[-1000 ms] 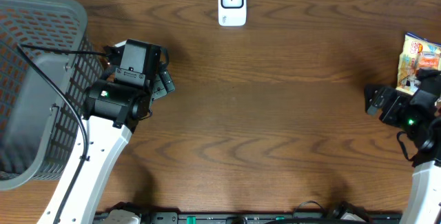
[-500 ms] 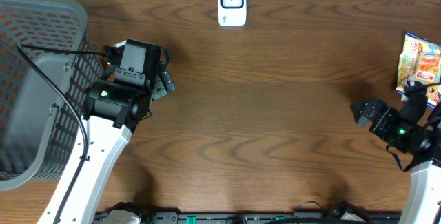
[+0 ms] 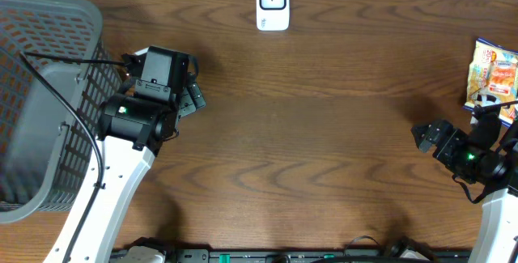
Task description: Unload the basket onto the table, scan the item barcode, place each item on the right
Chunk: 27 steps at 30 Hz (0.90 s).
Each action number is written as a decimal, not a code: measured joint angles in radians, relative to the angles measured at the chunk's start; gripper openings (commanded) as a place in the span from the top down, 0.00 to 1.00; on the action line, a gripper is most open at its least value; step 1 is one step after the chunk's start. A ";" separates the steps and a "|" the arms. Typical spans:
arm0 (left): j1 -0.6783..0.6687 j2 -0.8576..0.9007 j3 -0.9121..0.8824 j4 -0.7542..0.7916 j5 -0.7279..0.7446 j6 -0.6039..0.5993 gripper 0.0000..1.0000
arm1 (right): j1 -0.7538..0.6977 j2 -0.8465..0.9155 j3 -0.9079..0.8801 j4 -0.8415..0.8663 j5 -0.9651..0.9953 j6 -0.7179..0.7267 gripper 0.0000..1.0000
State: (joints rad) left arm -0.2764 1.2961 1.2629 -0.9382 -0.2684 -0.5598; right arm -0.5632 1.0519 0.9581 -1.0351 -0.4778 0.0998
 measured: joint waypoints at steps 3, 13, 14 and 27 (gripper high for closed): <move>0.000 0.000 0.000 0.000 0.000 0.000 0.02 | 0.000 0.000 0.000 0.000 0.004 0.000 0.01; 0.000 0.000 0.000 0.000 0.000 0.000 0.02 | 0.013 -0.004 -0.014 0.031 0.006 0.001 0.01; 0.000 0.000 0.000 0.000 0.000 0.000 0.02 | 0.024 -0.009 -0.027 0.053 0.007 0.002 0.01; 0.000 0.000 0.000 0.000 0.000 0.000 0.02 | 0.289 -0.252 -0.380 0.529 0.006 0.006 0.01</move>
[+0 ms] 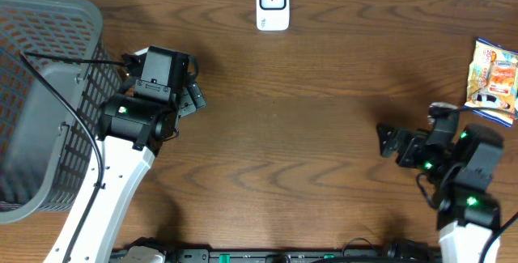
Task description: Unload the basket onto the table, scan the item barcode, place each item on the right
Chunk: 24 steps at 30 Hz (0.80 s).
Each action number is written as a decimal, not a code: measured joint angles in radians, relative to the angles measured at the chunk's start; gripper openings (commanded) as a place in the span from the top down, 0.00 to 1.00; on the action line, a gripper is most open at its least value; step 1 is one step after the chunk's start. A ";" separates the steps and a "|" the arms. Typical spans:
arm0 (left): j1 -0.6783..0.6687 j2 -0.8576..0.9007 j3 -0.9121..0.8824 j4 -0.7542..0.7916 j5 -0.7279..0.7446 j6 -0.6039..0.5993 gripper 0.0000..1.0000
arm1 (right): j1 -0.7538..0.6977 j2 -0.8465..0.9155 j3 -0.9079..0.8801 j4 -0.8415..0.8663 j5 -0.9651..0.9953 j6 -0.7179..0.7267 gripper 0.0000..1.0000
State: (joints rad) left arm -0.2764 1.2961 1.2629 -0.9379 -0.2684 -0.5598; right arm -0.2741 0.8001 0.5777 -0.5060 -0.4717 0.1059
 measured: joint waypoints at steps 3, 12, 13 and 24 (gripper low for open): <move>0.000 0.000 0.000 0.000 0.000 0.000 0.02 | 0.046 -0.068 -0.094 0.127 -0.001 0.000 0.01; 0.000 0.000 0.000 0.000 0.000 0.000 0.02 | 0.094 -0.248 -0.277 0.330 -0.007 0.001 0.01; 0.000 0.000 0.000 0.000 0.000 0.000 0.02 | 0.100 -0.272 -0.288 0.335 -0.007 0.001 0.01; 0.000 0.000 0.000 -0.001 0.000 0.000 0.02 | 0.150 -0.537 -0.383 0.347 -0.006 0.001 0.01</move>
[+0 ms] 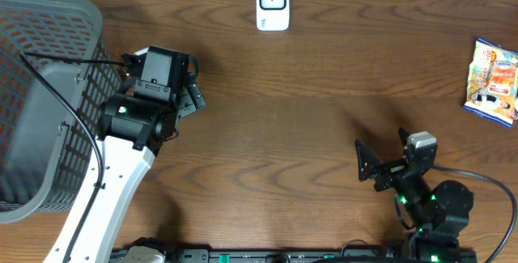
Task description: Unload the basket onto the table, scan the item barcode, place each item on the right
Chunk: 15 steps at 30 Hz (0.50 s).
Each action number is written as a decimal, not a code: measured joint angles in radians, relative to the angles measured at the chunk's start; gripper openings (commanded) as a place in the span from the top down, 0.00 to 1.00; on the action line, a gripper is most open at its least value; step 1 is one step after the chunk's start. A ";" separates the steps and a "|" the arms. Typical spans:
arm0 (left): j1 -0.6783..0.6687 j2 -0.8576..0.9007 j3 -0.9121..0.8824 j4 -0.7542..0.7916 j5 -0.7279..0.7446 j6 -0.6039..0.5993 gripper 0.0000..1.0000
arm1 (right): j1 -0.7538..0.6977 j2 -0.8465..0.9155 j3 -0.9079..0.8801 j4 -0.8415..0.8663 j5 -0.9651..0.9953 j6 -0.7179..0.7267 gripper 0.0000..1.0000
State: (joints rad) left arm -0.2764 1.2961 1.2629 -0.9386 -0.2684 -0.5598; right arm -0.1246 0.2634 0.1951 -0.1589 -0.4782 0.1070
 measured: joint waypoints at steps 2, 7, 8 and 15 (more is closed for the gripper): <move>0.000 0.000 0.000 0.000 0.000 0.000 0.02 | 0.010 -0.038 -0.023 0.013 0.000 0.000 0.01; 0.000 0.000 0.000 0.000 0.000 0.000 0.02 | 0.030 -0.095 -0.085 0.087 0.003 0.000 0.01; 0.000 0.000 0.000 0.000 0.000 0.000 0.02 | 0.037 -0.103 -0.096 0.106 0.003 0.000 0.01; 0.000 0.000 0.000 0.000 0.000 0.000 0.02 | 0.082 -0.127 -0.134 0.161 0.004 -0.018 0.01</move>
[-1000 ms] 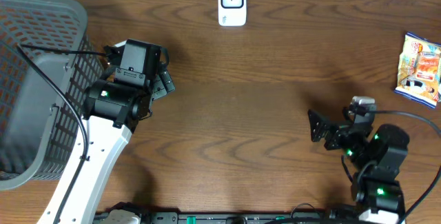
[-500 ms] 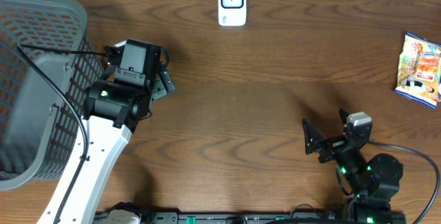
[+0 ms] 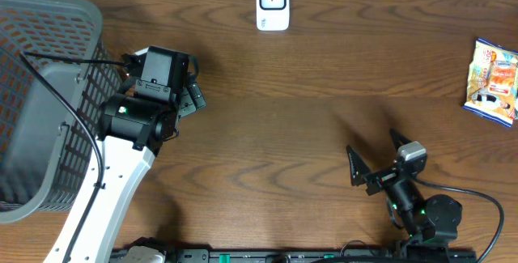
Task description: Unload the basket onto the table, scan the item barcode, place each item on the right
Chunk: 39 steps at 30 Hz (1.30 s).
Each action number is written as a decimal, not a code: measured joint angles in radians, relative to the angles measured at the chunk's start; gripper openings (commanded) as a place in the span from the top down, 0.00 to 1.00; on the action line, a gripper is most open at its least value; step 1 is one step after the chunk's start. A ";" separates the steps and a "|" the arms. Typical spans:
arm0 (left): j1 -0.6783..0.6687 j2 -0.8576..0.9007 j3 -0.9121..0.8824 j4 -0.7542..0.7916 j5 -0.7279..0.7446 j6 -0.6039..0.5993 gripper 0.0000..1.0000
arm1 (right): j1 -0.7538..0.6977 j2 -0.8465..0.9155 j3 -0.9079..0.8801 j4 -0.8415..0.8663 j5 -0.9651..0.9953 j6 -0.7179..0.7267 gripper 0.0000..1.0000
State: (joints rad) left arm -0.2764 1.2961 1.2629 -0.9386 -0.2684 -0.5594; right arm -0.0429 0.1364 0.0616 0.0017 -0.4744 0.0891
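Note:
The item, a colourful snack packet, lies flat at the table's right edge. A white barcode scanner stands at the far middle edge. My right gripper is low over the front right of the table, well left of the packet, open and holding nothing. My left gripper rests beside the basket at the left, pointing right. Its fingers are too dark and foreshortened to judge.
A grey mesh basket fills the left end of the table, with the left arm's black cable running across it. The brown wooden table shows between the two arms.
My right gripper has shifted slightly left and toward the front edge, still open. The packet, the scanner and the left arm are where they were.
My right gripper was first at the right edge just below the packet. At each later moment it stood farther left and nearer the front, always open and empty. The packet stayed on the table, and the left arm kept still throughout.

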 measured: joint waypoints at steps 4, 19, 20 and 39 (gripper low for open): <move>0.000 0.000 0.000 0.000 0.000 0.000 0.02 | 0.023 -0.019 0.000 0.003 0.002 -0.016 0.01; 0.000 0.000 0.000 0.000 0.000 0.000 0.02 | 0.042 -0.118 -0.051 0.004 0.015 -0.046 0.01; 0.000 0.000 0.000 0.000 0.000 0.000 0.02 | 0.042 -0.119 -0.053 0.004 0.016 -0.047 0.01; 0.000 0.000 0.000 0.000 0.000 0.000 0.02 | 0.054 -0.122 -0.055 -0.044 0.145 -0.049 0.01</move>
State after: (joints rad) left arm -0.2764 1.2961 1.2629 -0.9386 -0.2684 -0.5598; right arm 0.0109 0.0147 0.0071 -0.0422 -0.3298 0.0402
